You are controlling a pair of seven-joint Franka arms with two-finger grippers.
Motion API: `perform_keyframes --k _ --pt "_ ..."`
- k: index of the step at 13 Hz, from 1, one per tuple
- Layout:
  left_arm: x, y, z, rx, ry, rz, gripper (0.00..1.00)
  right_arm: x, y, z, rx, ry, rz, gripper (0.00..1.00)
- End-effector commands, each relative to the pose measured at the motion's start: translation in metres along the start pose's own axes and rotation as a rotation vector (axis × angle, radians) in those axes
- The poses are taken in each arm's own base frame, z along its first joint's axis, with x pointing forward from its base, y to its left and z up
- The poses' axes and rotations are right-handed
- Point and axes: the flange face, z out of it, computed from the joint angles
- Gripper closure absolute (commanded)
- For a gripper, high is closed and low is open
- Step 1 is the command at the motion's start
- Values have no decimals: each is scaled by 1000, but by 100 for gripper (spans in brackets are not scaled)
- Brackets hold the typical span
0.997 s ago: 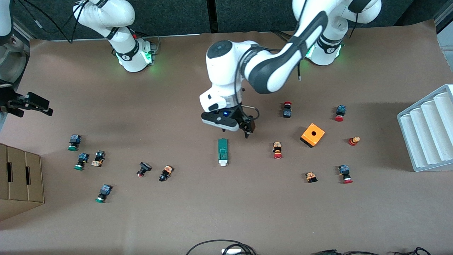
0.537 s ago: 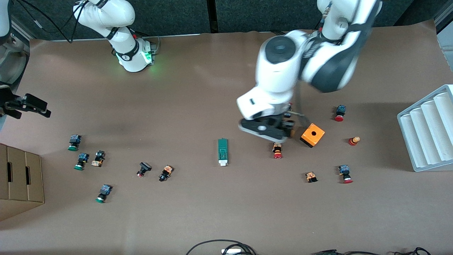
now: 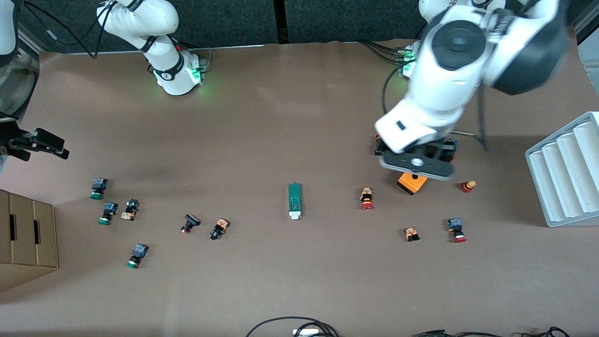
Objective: Close load switch with both arms
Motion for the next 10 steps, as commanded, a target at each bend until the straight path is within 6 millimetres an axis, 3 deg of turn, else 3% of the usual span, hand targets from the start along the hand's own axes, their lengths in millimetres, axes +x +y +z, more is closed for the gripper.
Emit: perform_keyframes --k 1,3,7,10 --pt "-9 -56 -15 -57 -29 -67 0 3 -3 -6 -16 15 -8 0" --pt "-14 -74 -15 -43 -65 -91 0 2 -3 -6 -16 11 -8 0" --pt "-28 -151 -17 -44 -96 -171 0 2 -3 -6 -15 9 -7 0" --pt "-62 -189 -7 -23 -87 -169 0 2 -3 -5 -15 4 -8 0"
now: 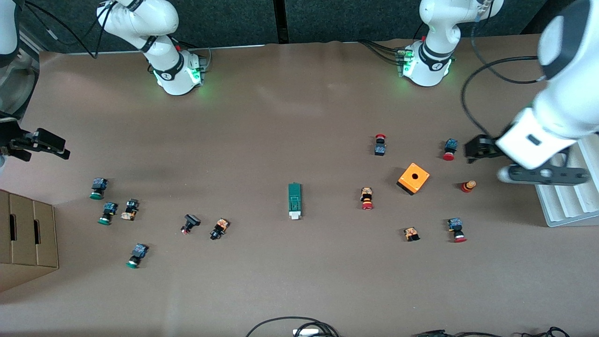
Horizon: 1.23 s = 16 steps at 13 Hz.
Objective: Close load switch with both arms
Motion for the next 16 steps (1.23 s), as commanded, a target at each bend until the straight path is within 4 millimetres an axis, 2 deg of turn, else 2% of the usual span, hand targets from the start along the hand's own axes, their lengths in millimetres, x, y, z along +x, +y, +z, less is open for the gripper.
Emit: perform_keyframes --k 1,4,8,11,16 --pt "-39 -33 9 -34 25 -12 0 1 0 -4 -15 3 -4 0" --pt "-61 -56 29 -40 63 -31 0 1 0 -4 -15 3 -4 0" --pt "-61 -66 33 -36 59 -44 0 1 0 -6 -15 6 -4 0" --pt "-58 -58 27 -23 70 -32 0 1 0 -5 -15 3 -4 0" --pt "-58 -57 27 -23 70 -27 0 1 1 -4 -15 4 -1 0"
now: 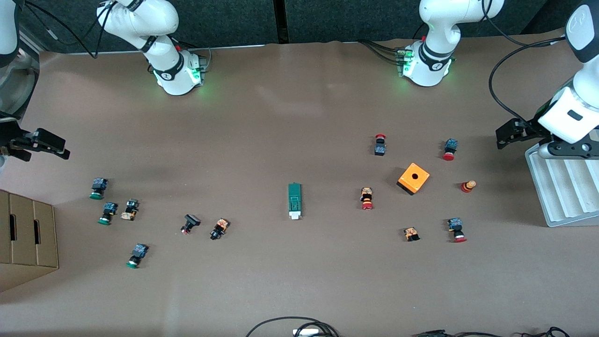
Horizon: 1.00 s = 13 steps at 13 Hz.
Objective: Close load switch with both arms
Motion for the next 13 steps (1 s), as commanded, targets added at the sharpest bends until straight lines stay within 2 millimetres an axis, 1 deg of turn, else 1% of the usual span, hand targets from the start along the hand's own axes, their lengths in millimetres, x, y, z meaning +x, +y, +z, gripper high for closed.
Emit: perform_keyframes --k 1,2,3,5,13 --pt "-5 0 -6 1 17 8 0 1 1 -4 -15 3 -1 0" --pt "-6 0 -6 0 16 6 0 1 1 -4 -15 4 -1 0" --pt "-6 -12 -5 -6 17 -15 0 2 1 -6 -16 12 -1 0" --pt "-7 -25 -3 -10 11 -34 0 3 1 -5 -16 13 -1 0" --pt "-5 -13 -4 -8 -9 -28 0 2 1 -5 -15 9 -3 0"
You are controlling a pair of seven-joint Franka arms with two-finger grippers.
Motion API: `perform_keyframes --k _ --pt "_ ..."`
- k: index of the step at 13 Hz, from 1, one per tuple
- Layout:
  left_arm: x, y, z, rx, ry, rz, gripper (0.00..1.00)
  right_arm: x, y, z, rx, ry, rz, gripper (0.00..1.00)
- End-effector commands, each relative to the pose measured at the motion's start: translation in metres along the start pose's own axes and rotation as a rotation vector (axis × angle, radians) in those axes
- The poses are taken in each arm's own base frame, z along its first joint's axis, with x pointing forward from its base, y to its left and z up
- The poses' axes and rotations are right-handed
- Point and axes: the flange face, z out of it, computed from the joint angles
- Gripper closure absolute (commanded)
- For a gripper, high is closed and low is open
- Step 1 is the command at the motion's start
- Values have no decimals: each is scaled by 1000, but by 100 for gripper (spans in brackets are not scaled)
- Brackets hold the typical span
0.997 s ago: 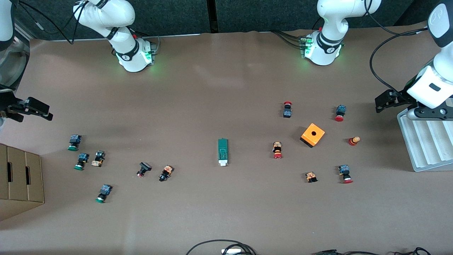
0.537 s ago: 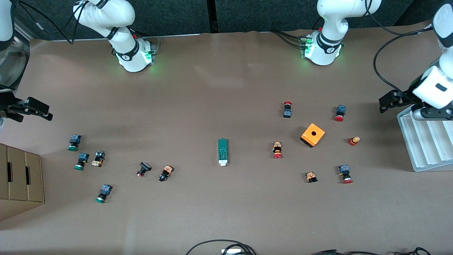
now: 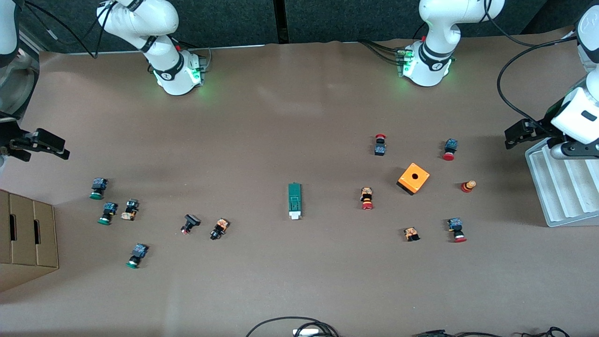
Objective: Close load switch with both arms
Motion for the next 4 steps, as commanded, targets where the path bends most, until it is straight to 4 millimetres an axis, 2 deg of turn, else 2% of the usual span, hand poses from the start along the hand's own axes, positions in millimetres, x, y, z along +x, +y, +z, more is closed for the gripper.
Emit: perform_keyframes --k 1,4 --pt "-4 5 -5 -4 -2 0 0 2 0 -5 -15 9 -3 0" --pt "-4 5 -6 -2 -7 4 0 2 0 -4 -15 6 -3 0"
